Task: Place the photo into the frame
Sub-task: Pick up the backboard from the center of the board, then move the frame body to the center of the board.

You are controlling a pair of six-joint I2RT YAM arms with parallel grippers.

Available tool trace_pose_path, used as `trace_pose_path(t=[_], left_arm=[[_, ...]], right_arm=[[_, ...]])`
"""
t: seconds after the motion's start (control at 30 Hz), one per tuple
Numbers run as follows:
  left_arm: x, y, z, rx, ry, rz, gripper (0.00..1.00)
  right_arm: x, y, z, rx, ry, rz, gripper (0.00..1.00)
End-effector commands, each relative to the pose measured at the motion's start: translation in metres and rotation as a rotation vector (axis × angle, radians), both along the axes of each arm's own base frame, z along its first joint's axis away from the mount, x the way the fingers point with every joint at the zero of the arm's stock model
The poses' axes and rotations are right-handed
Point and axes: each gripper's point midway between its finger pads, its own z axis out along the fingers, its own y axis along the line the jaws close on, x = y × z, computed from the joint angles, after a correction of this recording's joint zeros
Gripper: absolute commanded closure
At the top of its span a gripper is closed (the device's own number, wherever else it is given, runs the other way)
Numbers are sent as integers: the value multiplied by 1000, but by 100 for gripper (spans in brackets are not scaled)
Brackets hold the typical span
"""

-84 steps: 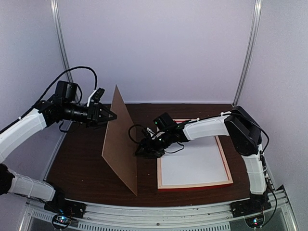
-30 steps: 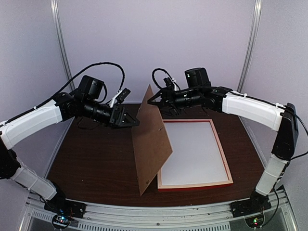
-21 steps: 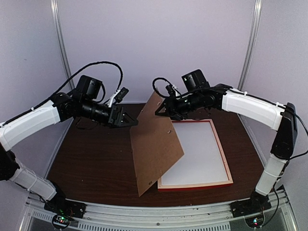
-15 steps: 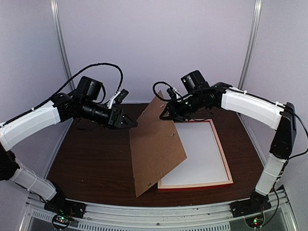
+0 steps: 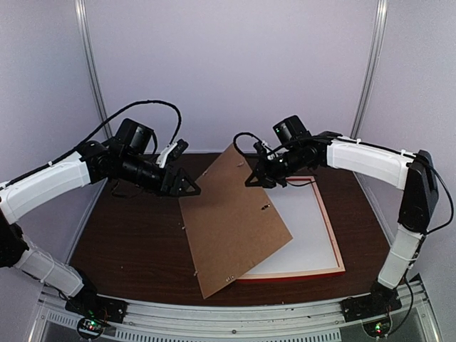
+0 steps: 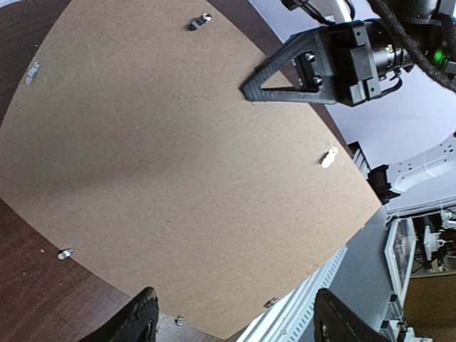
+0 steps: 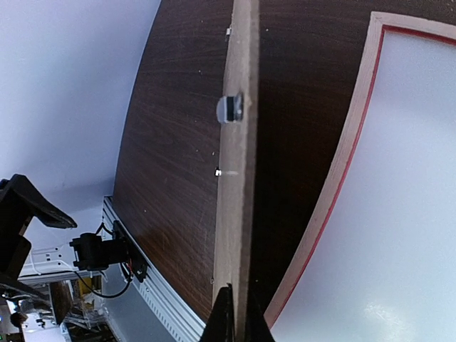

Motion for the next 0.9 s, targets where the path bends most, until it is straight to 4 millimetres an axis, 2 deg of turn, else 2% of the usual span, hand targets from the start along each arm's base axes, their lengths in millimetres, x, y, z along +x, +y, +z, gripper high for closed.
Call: trace_pose_path(t=[0.0, 0.13, 0.23, 0.37, 0.5, 0.7, 0.87], left_arm=[[11, 22, -14, 121, -61, 93, 21], [23, 41, -23, 229, -104, 171, 10], [29, 51, -28, 285, -125, 210, 3], [31, 56, -36, 324, -127, 219, 2], [34, 57, -45, 351, -119, 220, 2], [38, 54, -56, 373, -101, 218, 2], [40, 49, -65, 377, -79, 206, 2]], right_arm=[[2, -11, 11, 99, -34, -6, 100], [0, -27, 36, 220, -48, -21, 100], [0, -52, 52, 288, -55, -62, 100], [-4, -91, 64, 323, -68, -110, 100], [-11, -129, 66, 373, -58, -157, 100], [-12, -185, 59, 433, -35, -252, 100], [-13, -211, 43, 448, -5, -276, 100]])
